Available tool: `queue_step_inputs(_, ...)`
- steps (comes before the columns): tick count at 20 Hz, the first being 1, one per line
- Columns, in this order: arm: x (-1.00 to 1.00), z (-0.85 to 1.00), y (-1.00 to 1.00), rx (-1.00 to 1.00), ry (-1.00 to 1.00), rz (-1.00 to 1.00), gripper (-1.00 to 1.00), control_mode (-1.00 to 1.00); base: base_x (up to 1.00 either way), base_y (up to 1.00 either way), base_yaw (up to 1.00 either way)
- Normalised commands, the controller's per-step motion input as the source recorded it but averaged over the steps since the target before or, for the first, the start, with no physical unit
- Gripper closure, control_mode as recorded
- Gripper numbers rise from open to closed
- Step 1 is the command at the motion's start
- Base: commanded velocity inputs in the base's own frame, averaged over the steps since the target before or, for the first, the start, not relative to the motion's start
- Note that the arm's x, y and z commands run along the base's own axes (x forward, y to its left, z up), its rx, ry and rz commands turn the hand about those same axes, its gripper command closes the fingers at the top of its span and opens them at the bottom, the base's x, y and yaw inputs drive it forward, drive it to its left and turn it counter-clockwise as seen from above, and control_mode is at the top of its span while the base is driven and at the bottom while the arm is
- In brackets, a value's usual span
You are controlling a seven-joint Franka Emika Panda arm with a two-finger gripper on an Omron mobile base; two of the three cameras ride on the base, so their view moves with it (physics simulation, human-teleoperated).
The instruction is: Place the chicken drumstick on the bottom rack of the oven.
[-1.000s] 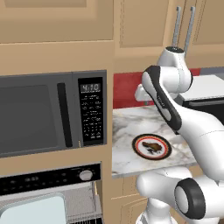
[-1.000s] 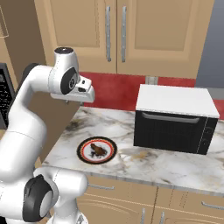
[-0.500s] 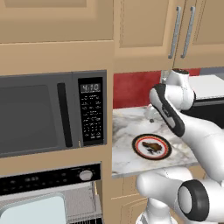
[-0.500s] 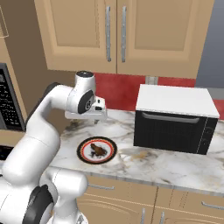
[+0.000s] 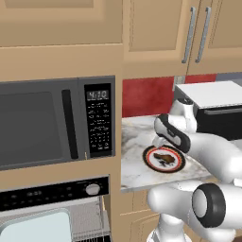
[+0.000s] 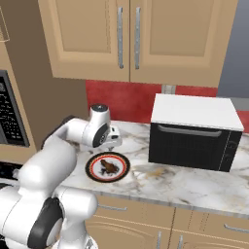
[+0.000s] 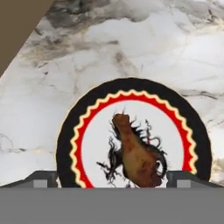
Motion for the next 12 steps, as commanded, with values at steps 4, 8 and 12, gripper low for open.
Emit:
queue_step_inputs(4, 0.49, -0.6, -0.02, -0.04, 0.1, 0.14, -1.0, -1.0, 0.0, 0.0, 0.0)
queue_step_inputs(8, 0.02, -0.55, 0.0, -0.01, 0.09, 0.1, -1.0, -1.0, 0.0, 0.0, 0.0)
queue_step_inputs(12, 0.0, -0.36, -0.02, 0.0, 0.03, 0.09, -1.0, -1.0, 0.0, 0.0, 0.0)
